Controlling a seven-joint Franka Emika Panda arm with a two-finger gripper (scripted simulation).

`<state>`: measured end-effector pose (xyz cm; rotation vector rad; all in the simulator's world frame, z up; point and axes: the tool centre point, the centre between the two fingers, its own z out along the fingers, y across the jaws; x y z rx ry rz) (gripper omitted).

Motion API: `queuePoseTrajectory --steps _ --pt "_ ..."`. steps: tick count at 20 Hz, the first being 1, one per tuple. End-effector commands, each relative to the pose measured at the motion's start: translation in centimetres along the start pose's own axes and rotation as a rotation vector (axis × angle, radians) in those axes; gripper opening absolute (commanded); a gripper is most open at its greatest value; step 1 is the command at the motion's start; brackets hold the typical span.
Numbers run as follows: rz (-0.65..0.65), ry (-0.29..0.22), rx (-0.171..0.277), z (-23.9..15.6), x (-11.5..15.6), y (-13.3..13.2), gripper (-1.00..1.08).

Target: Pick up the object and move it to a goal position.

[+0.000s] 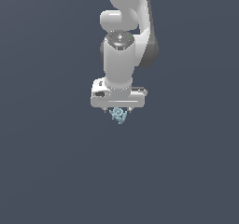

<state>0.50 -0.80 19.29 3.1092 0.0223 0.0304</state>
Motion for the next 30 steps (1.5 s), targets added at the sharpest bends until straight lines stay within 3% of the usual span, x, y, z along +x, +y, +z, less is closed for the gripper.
queuePoseTrajectory --steps 1,19,30 --pt "0.000 0.000 0.000 0.0 0.0 0.0 1.00" --pt "-0.049 -0.016 -0.006 0.0 -0.3 0.9 1.00" --pt "-0.207 -0.018 0.002 1.8 -1.5 0.7 1.00"
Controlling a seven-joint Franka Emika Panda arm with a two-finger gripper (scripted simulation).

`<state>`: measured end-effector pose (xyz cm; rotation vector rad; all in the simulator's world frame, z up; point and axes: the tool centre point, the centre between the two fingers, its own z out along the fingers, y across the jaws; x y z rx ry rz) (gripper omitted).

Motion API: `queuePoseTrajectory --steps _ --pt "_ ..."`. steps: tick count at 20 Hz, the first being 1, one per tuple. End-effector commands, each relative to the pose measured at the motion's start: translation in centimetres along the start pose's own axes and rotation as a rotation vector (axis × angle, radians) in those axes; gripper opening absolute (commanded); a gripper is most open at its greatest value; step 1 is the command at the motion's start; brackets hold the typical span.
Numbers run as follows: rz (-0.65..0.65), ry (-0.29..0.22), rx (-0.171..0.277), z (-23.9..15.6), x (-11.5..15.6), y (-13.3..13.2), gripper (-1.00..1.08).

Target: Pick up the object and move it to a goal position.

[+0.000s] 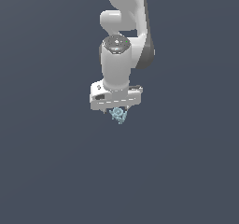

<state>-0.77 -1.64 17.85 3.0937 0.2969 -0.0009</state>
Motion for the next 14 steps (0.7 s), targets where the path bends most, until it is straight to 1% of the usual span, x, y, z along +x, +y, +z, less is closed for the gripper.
queuePoseTrajectory --steps 1,14 --pt "-0.052 0.000 0.002 0.6 -0.4 -0.1 1.00" --pt "-0.402 0.004 0.018 4.0 -3.2 -1.1 1.00"
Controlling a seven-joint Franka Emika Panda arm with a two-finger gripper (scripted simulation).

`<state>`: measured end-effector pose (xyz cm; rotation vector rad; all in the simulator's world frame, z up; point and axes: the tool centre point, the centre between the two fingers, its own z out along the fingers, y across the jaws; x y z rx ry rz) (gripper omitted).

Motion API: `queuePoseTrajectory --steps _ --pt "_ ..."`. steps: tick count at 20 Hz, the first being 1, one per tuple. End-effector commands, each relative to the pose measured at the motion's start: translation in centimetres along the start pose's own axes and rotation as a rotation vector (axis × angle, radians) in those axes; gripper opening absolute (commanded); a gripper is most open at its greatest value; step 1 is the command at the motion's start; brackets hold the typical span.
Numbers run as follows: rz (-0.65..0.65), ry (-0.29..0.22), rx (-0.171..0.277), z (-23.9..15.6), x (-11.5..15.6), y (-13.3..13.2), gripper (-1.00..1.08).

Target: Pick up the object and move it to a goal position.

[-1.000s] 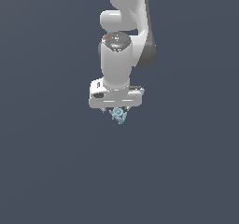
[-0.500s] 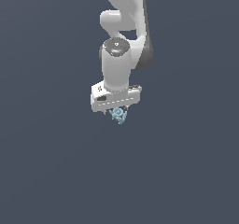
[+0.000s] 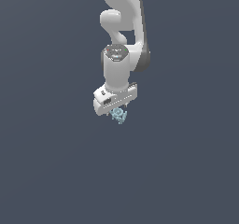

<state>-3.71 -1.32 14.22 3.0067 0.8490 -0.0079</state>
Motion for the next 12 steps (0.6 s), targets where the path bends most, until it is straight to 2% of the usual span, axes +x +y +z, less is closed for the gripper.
queuePoseTrajectory --steps 1,12 --pt "-0.070 0.002 0.003 0.6 -0.5 -0.4 1.00" --pt "-0.281 0.010 0.012 2.5 -1.9 -1.8 1.00"
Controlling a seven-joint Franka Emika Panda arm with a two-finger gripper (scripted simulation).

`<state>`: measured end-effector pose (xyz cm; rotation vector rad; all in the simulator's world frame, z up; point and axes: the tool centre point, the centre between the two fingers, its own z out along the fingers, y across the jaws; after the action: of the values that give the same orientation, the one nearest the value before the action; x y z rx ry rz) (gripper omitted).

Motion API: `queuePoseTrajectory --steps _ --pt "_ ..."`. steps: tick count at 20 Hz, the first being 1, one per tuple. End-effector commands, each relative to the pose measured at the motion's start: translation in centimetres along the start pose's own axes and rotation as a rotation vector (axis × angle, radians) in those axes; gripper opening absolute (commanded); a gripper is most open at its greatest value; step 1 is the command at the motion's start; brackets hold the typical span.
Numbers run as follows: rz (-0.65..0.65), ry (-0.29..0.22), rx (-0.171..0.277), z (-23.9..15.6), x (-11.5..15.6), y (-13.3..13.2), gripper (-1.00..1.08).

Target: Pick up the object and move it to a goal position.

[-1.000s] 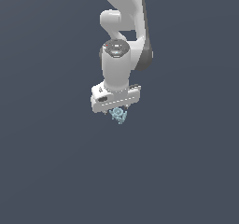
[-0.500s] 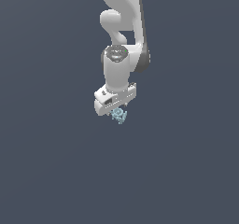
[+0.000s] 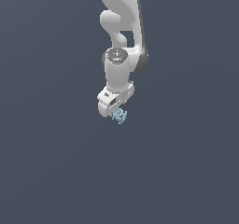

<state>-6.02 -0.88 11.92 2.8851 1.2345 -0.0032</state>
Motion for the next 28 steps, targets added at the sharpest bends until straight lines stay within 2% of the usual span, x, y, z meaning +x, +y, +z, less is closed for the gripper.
queuePoseTrajectory --steps 1,12,22,27,28 --pt "-0.033 0.002 0.001 0.3 -0.1 -0.3 1.00" --pt "-0.063 0.003 0.002 0.8 -0.3 -0.5 1.00" --pt "-0.068 0.003 0.003 4.8 -0.3 -0.7 1.00" --pt "-0.068 0.003 0.003 5.6 -0.3 -0.6 1.00" --pt "-0.068 0.003 0.003 5.6 -0.3 -0.6 -1.00"
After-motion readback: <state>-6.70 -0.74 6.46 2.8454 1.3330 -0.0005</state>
